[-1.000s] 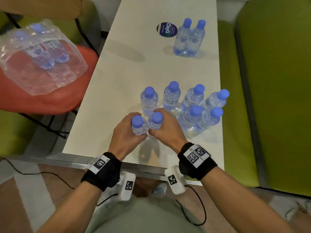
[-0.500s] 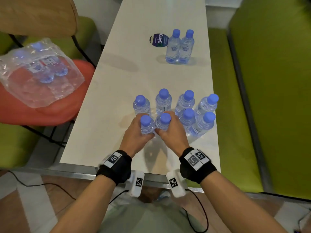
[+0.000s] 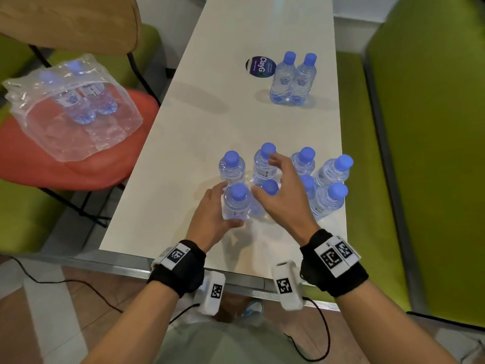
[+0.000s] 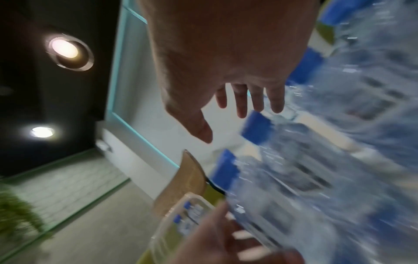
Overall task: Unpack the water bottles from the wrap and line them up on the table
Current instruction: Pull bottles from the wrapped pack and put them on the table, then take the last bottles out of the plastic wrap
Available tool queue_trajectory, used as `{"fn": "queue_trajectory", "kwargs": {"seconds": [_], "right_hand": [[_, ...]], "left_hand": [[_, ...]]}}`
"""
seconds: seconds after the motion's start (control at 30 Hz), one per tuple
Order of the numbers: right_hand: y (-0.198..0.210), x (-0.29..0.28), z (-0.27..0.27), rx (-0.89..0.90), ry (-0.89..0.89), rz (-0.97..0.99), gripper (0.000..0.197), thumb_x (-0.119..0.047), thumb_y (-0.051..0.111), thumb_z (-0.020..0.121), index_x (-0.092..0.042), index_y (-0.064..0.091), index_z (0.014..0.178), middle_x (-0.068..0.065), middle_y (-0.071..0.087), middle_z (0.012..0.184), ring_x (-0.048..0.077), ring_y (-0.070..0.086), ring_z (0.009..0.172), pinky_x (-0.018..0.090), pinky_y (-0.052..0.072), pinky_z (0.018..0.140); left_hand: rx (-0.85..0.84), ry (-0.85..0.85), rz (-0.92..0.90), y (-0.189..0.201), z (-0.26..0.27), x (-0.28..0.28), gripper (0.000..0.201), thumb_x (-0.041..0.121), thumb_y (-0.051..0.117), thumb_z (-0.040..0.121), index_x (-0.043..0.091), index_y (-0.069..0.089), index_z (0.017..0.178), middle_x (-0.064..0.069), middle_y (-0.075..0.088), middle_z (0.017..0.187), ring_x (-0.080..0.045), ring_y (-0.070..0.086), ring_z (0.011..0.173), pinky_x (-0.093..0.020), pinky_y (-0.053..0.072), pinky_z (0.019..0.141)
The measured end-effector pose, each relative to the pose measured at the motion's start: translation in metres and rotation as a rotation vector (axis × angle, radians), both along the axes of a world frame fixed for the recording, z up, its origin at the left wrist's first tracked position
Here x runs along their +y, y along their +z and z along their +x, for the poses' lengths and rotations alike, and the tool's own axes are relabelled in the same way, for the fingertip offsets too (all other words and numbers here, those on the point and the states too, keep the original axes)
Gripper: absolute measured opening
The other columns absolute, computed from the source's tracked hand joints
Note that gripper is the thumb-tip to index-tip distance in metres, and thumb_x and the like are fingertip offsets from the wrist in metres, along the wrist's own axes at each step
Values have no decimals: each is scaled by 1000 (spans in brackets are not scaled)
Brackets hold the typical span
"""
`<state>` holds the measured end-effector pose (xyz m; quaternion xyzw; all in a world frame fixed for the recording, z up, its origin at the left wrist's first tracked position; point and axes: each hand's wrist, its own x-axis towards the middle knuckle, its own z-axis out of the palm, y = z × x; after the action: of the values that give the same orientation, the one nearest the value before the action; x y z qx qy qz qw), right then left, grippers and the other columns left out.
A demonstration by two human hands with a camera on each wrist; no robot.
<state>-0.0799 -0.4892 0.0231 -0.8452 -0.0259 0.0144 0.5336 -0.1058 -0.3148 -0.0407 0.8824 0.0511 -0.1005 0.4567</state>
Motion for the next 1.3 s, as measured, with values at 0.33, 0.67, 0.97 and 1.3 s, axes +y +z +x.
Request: {"fn": "queue_trajectory", "kwargs": {"seconds": [0.33, 0.67, 0.97, 1.3], "right_hand": [[44, 100, 11, -205, 165, -44, 12, -17, 67, 86, -18, 68, 99, -12, 68, 99, 3, 54, 99, 27, 46, 91], [-2, 243, 70, -2, 399, -135, 7, -17, 64, 87, -16, 70, 91, -9, 70, 88, 5, 62, 86, 12, 45, 75], [-22, 366, 174, -24, 447, -218, 28, -15, 61, 88, -12, 67, 115, -1, 69, 93, 12, 63, 84, 21, 48, 78], [-24, 439, 271, -160, 393, -421, 27, -13, 53, 86, -6, 59, 112, 9, 67, 107, 19, 59, 88, 26, 45, 80]], "left_hand": [[-44, 128, 192, -2, 13, 79, 26, 29, 72, 84, 22, 67, 108, 0, 63, 112, -20, 58, 105, -26, 40, 88], [-66, 362, 265, 6, 60, 217, 27, 36, 67, 86, 20, 68, 107, 3, 69, 107, -16, 63, 101, -35, 50, 89], [-71, 557, 202, 28, 141, 330, 47, 31, 60, 77, 14, 60, 120, -7, 65, 108, -28, 64, 96, -37, 52, 84], [-130, 547, 461, 41, 217, 379, 44, 7, 50, 85, 8, 53, 129, -13, 60, 128, -30, 57, 117, -33, 43, 95]]}}
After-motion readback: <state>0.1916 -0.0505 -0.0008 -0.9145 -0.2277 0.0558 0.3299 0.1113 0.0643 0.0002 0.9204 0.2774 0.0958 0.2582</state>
